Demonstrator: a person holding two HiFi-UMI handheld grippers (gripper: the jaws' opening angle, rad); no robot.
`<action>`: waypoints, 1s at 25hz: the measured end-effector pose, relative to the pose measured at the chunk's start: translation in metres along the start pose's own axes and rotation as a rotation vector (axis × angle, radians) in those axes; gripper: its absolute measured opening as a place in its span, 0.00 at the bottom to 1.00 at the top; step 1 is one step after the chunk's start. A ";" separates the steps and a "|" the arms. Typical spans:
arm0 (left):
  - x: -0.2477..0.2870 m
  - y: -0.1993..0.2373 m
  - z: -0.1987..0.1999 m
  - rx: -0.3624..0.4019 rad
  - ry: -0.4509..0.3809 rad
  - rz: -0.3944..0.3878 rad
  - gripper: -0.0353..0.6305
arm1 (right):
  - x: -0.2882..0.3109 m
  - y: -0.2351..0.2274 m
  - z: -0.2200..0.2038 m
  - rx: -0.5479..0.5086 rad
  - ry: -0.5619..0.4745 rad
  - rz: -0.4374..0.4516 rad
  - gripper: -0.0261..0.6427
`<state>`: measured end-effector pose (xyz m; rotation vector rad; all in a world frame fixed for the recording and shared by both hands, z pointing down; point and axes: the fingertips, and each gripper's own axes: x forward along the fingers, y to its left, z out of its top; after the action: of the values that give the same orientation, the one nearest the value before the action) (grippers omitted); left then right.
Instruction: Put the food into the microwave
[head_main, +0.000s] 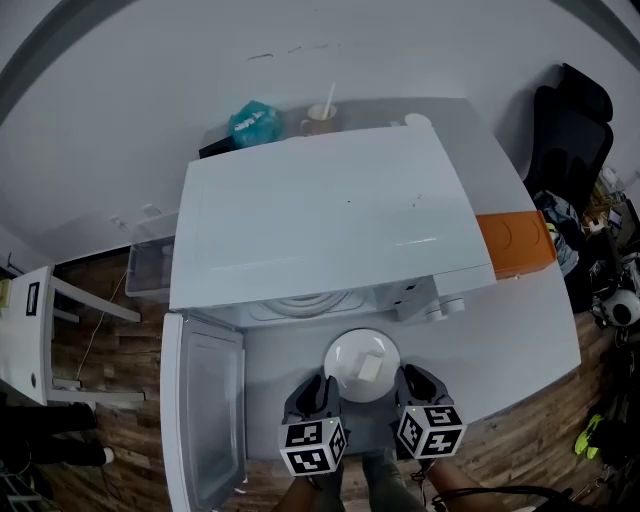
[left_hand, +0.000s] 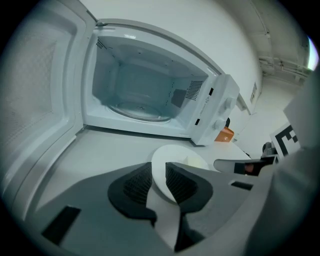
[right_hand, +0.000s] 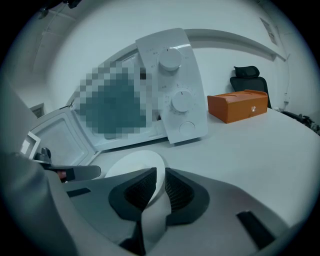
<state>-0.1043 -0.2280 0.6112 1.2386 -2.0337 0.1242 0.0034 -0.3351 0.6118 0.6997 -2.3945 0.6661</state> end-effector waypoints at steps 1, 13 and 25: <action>0.002 0.001 0.000 -0.003 0.002 0.002 0.17 | 0.001 -0.001 -0.001 0.004 0.005 -0.002 0.10; 0.018 0.012 -0.010 -0.047 0.072 0.012 0.17 | 0.016 -0.004 -0.003 0.020 0.050 -0.001 0.10; 0.025 0.010 -0.011 -0.072 0.114 -0.013 0.17 | 0.023 -0.004 -0.005 0.037 0.092 -0.017 0.10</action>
<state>-0.1124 -0.2360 0.6375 1.1739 -1.9159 0.1120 -0.0090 -0.3424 0.6303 0.6896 -2.2951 0.7212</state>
